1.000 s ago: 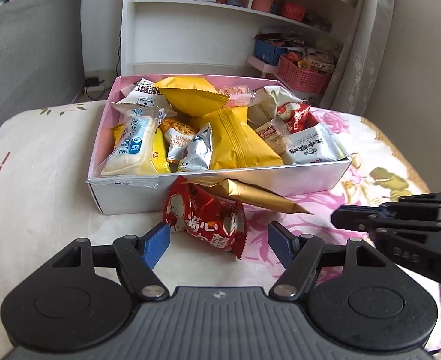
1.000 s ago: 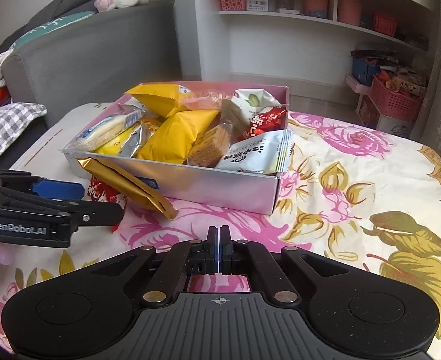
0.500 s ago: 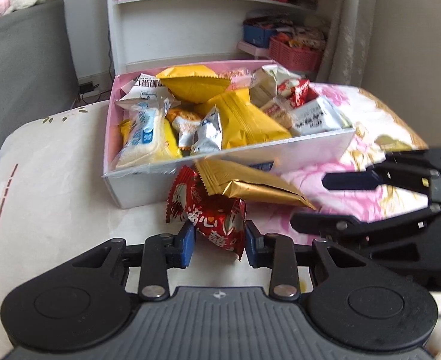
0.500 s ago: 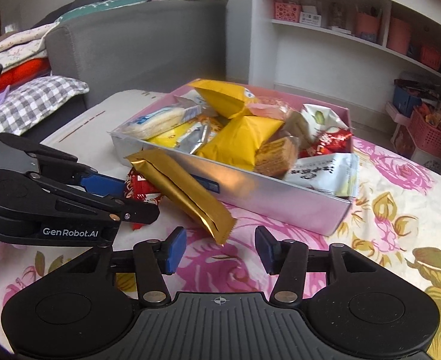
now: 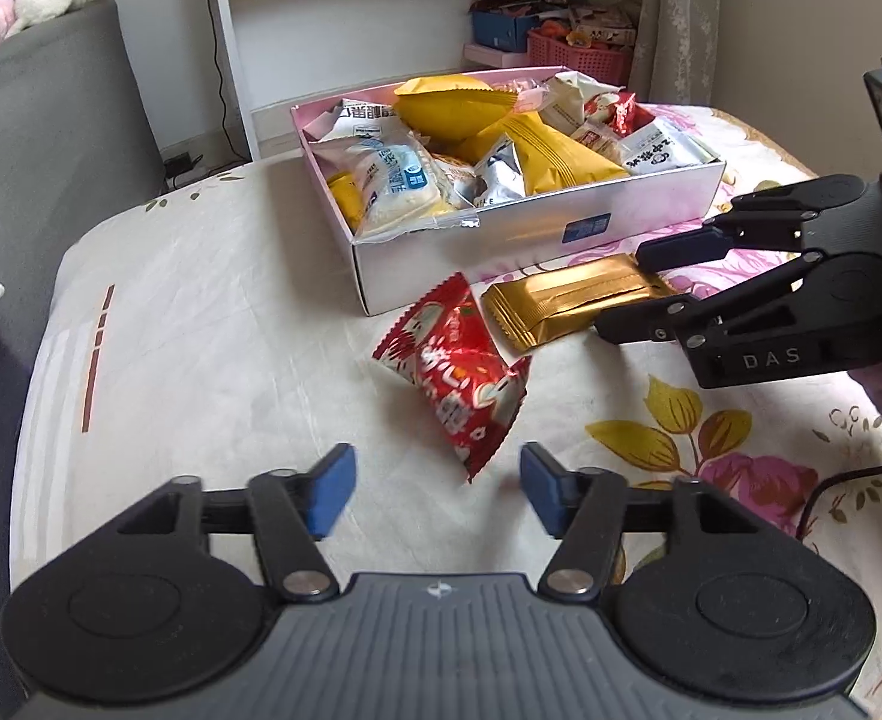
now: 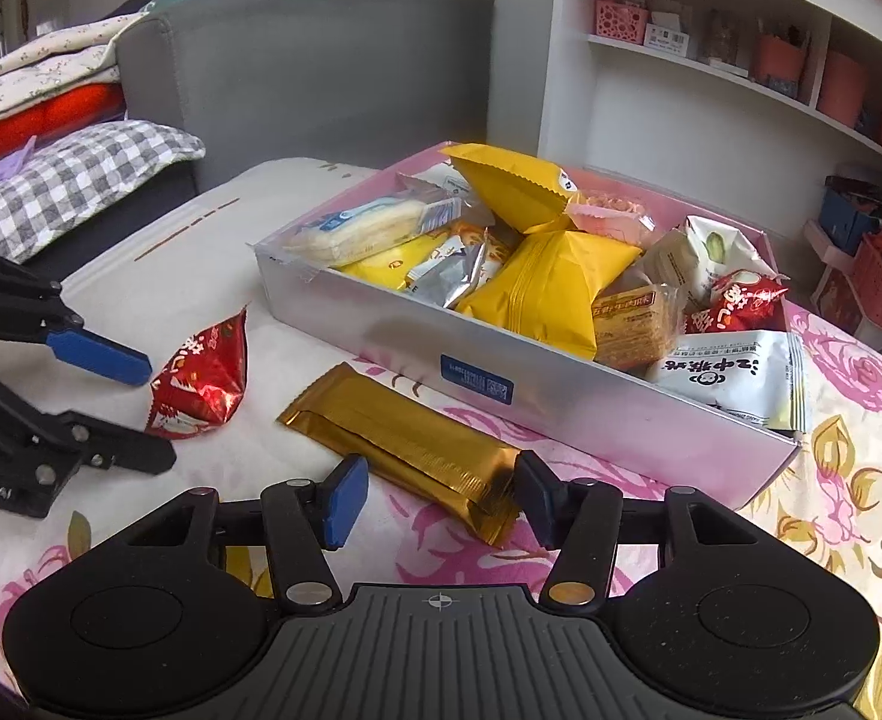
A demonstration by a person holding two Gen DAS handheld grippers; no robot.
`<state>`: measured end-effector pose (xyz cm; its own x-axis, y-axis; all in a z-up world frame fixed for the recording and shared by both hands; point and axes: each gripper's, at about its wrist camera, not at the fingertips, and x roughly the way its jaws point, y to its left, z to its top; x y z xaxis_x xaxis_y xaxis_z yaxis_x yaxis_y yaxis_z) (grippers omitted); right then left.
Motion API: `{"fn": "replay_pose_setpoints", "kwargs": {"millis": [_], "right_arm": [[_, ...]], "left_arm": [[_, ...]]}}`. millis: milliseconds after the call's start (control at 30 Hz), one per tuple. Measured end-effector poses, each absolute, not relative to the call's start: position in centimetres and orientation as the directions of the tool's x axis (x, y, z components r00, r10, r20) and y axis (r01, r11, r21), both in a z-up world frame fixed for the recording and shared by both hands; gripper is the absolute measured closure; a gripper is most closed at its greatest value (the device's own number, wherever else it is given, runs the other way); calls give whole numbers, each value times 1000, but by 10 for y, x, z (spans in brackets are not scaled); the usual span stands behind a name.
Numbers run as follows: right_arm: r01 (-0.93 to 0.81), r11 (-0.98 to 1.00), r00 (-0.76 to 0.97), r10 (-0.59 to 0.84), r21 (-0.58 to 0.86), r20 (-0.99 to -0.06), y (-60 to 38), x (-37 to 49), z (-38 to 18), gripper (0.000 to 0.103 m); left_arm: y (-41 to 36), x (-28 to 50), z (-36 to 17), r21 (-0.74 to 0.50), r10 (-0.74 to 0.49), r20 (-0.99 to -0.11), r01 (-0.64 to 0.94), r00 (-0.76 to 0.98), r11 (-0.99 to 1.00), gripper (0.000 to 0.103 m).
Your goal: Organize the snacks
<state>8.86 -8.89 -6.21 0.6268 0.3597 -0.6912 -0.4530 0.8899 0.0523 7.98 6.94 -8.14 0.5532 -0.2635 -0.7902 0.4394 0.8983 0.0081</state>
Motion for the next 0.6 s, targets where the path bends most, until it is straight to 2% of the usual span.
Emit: {"fn": "replay_pose_setpoints", "kwargs": {"millis": [300, 600], "right_arm": [[-577, 804, 506, 489, 143, -711, -83, 71, -51, 49], [-513, 858, 607, 372, 11, -702, -78, 83, -61, 49]], "left_arm": [[76, 87, -73, -147, -337, -758, 357, 558, 922, 32], [70, 102, -79, -310, -342, -738, 158, 582, 938, 31]]}}
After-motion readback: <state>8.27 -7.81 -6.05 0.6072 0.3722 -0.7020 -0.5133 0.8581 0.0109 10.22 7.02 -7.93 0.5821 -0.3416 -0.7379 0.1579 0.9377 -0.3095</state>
